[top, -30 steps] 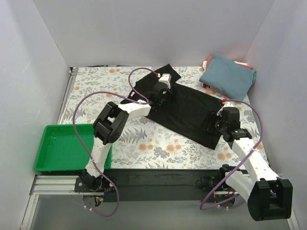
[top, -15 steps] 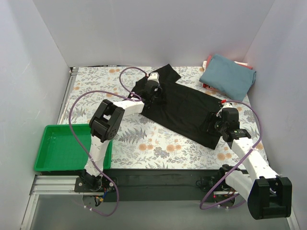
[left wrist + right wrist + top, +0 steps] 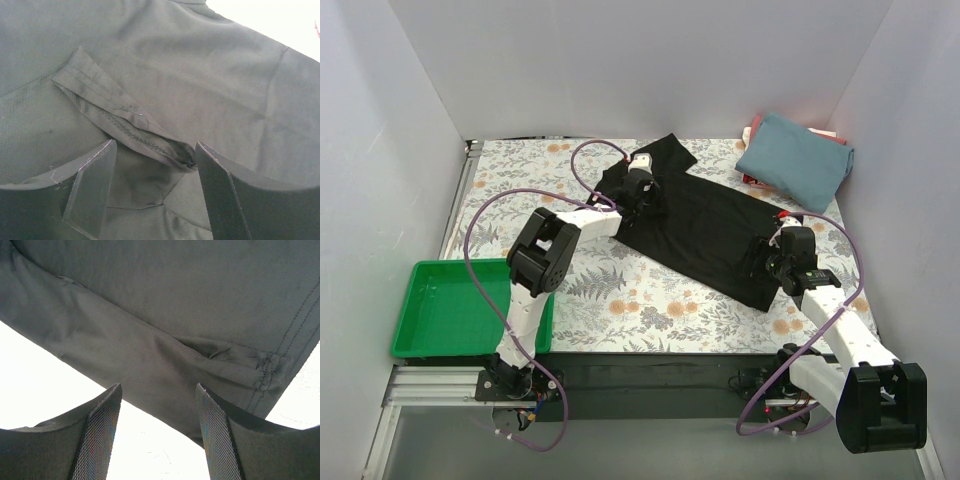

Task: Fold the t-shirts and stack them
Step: Fold the tshirt

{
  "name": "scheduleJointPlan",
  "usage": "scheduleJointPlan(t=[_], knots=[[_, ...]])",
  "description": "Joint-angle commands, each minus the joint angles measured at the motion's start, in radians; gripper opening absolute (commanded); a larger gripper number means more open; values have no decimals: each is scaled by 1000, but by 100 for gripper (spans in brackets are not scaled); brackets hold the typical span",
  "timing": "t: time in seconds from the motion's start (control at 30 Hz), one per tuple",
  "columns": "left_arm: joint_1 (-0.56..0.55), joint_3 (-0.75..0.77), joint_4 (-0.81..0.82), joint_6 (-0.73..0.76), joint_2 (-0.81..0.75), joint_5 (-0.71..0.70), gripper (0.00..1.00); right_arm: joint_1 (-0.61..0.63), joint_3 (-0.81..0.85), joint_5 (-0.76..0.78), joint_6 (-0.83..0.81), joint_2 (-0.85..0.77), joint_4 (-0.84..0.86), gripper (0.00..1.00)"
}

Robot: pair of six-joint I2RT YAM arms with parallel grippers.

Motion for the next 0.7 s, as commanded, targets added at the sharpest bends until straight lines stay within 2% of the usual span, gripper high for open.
scheduleJointPlan(t=[0.0, 0.67], knots=[[-3, 40, -18, 8, 13, -17, 63, 3, 4, -21, 6, 1, 35, 67], [-6, 129, 124, 91, 108, 67, 63, 5, -18, -29, 15, -2, 40, 67]])
